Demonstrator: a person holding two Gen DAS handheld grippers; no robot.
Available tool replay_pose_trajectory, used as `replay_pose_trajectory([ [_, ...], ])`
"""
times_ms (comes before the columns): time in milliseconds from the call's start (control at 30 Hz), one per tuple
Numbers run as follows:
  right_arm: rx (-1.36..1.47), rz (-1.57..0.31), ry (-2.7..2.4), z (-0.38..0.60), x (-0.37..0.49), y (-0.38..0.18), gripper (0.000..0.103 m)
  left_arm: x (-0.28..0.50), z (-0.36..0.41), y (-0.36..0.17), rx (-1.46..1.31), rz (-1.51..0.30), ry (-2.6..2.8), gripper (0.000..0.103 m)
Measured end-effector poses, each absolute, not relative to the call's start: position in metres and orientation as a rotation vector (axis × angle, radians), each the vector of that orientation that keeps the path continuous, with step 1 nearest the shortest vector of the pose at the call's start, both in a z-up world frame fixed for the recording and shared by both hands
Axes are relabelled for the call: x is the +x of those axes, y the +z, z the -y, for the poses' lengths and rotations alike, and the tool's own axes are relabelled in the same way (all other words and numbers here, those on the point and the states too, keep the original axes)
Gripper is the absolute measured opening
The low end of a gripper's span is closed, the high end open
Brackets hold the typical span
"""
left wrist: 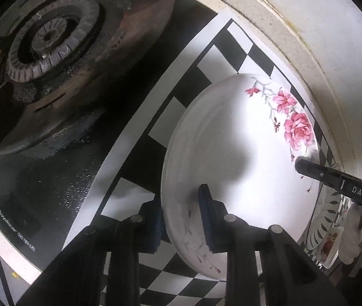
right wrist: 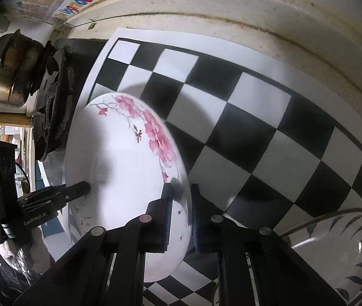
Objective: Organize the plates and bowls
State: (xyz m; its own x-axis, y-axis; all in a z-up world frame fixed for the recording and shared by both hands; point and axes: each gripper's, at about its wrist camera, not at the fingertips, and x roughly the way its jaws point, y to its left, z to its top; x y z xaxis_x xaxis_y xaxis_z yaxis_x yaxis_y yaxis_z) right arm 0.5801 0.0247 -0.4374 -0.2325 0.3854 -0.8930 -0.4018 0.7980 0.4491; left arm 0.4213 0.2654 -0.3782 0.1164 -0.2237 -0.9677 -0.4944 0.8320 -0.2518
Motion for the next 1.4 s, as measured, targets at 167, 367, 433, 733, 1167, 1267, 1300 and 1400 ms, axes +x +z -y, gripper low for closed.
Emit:
replay_pose_trajectory([
  [167, 0.033, -1.623, 0.732, -0.023, 0.578, -0.426, 0.013, 0.42, -0.27, -0.365, -0.589, -1.455, 0.199, 0.022],
  [367, 0.053, -1.592, 0.73, -0.013, 0.569, -0.404, 0.013, 0.402, -0.263, -0.34, -0.557, -1.434, 0.174, 0.022],
  [433, 0.061, -1.58, 0.728, -0.008, 0.564, -0.396, 0.013, 0.397, -0.259, -0.331, -0.546, -1.427, 0.157, 0.022],
  [733, 0.127, -1.509, 0.685, 0.041, 0.527, -0.354, 0.012, 0.377, -0.213, -0.295, -0.456, -1.418, 0.072, 0.023],
  [1167, 0.234, -1.425, 0.57, 0.145, 0.436, -0.31, 0.012, 0.359, -0.139, -0.254, -0.315, -1.423, -0.086, 0.023],
  [1267, 0.259, -1.413, 0.536, 0.167, 0.413, -0.306, 0.012, 0.352, -0.117, -0.252, -0.276, -1.437, -0.134, 0.023],
  [1300, 0.271, -1.409, 0.524, 0.176, 0.405, -0.305, 0.012, 0.352, -0.115, -0.257, -0.265, -1.443, -0.146, 0.023],
  [1400, 0.29, -1.4, 0.494, 0.196, 0.384, -0.305, 0.012, 0.345, -0.1, -0.262, -0.239, -1.462, -0.176, 0.023],
])
